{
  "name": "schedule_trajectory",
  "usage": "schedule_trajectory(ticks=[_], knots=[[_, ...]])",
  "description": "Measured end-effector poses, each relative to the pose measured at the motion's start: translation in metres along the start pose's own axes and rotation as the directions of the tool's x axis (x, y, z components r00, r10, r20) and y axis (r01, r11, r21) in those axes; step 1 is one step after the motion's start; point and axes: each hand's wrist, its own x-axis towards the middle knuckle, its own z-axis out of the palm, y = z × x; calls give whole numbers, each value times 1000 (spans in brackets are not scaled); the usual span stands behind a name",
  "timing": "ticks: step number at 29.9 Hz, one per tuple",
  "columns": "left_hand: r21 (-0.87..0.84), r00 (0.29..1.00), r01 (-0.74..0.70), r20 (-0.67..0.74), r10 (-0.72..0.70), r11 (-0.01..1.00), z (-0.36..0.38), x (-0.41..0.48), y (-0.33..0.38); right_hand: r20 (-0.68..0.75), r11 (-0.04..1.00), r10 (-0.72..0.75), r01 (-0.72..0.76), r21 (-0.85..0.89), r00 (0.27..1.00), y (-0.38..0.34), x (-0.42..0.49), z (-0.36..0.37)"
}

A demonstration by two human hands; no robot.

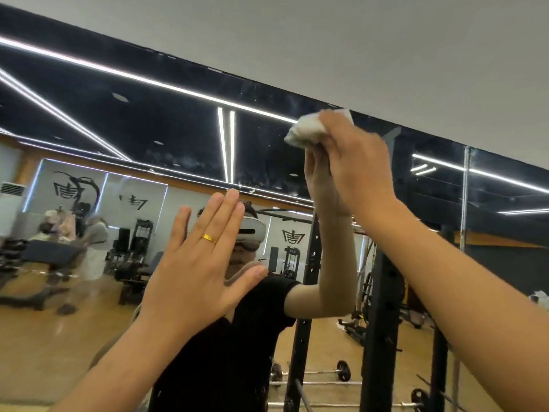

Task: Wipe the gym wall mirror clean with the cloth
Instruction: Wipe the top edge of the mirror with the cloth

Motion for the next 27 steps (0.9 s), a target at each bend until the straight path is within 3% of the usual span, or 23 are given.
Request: schedule_trajectory(ticks=[7,13,16,24,27], knots=[[-2,1000,6,-13,-6,1000,2,0,0,-28,995,95,-95,-3,995,-2,12,6],[9,1000,9,-6,-9,1000,1,1,1,64,998,-57,56,19,996,-11,-76,-5],[7,1000,5,-17,-5,1000,1,0,2,61,992,-127,128,-17,990,1,-56,-9],[7,1000,4,-10,-4,1000,2,1,2,-50,998,59,-58,21,997,15,14,-5],[8,1000,9,-9,-9,1000,1,0,3,-76,1000,13,-13,11,997,7,-18,5]])
